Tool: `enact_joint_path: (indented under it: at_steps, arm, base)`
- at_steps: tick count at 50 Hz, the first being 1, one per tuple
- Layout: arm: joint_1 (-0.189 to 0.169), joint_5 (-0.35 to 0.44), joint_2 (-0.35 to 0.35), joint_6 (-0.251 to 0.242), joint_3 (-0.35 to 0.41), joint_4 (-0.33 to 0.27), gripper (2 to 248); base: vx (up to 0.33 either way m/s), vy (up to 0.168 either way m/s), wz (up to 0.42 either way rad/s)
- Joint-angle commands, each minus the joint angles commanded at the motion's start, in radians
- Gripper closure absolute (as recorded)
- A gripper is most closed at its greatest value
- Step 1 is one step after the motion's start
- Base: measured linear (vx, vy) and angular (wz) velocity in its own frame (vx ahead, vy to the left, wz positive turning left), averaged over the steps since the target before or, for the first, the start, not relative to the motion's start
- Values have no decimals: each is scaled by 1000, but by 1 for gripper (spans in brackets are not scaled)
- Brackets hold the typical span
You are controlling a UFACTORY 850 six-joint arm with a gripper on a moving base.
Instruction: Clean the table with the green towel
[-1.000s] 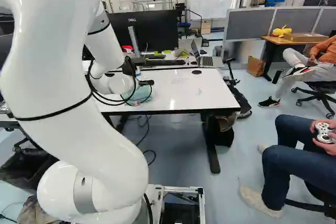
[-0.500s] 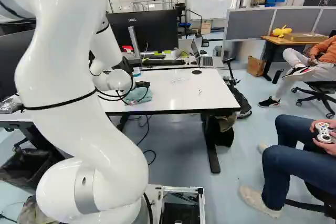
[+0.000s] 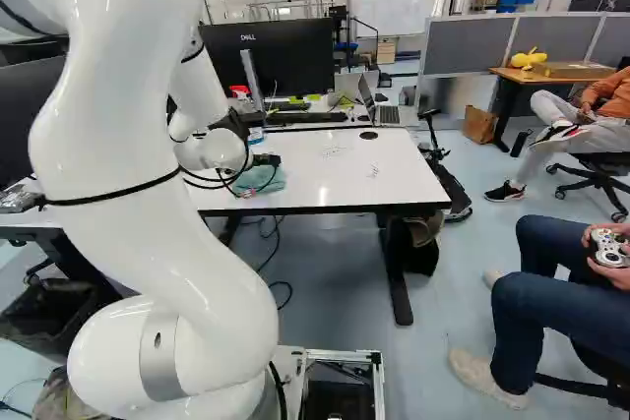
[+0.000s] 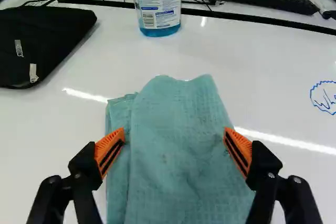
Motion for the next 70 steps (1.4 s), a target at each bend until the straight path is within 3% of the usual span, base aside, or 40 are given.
enact_joint_path:
  at_steps: [8, 9, 13, 14, 19, 20, 24, 25, 29, 30, 34, 35, 51, 70]
  arm:
    - [0, 0, 0, 0, 0, 0, 5]
    - [0, 0, 0, 0, 0, 0, 39]
    - [0, 0, 0, 0, 0, 0, 39]
    - [0, 0, 0, 0, 0, 0, 78]
    - [0, 0, 0, 0, 0, 0, 78]
    - [0, 0, 0, 0, 0, 0, 114]
    - [0, 0, 0, 0, 0, 0, 114]
    - [0, 0, 0, 0, 0, 0, 150]
    - [0, 0, 0, 0, 0, 0, 150]
    - [0, 0, 0, 0, 0, 0, 187]
    - [0, 0, 0, 0, 0, 0, 187]
    - [0, 0, 0, 0, 0, 0, 209]
    - [-1, 3, 16, 0, -1, 0, 212]
    - [-24, 29, -1, 0, -71, 0, 212]
  base:
    - [0, 0, 0]
    - [0, 0, 0]
    - [0, 0, 0]
    - [0, 0, 0]
    - [0, 0, 0]
    - [0, 0, 0]
    - [0, 0, 0]
    - [0, 0, 0]
    - [0, 0, 0]
    - [0, 0, 0]
    - [0, 0, 0]
    - [0, 0, 0]
    - [0, 0, 0]
    - [0, 0, 0]
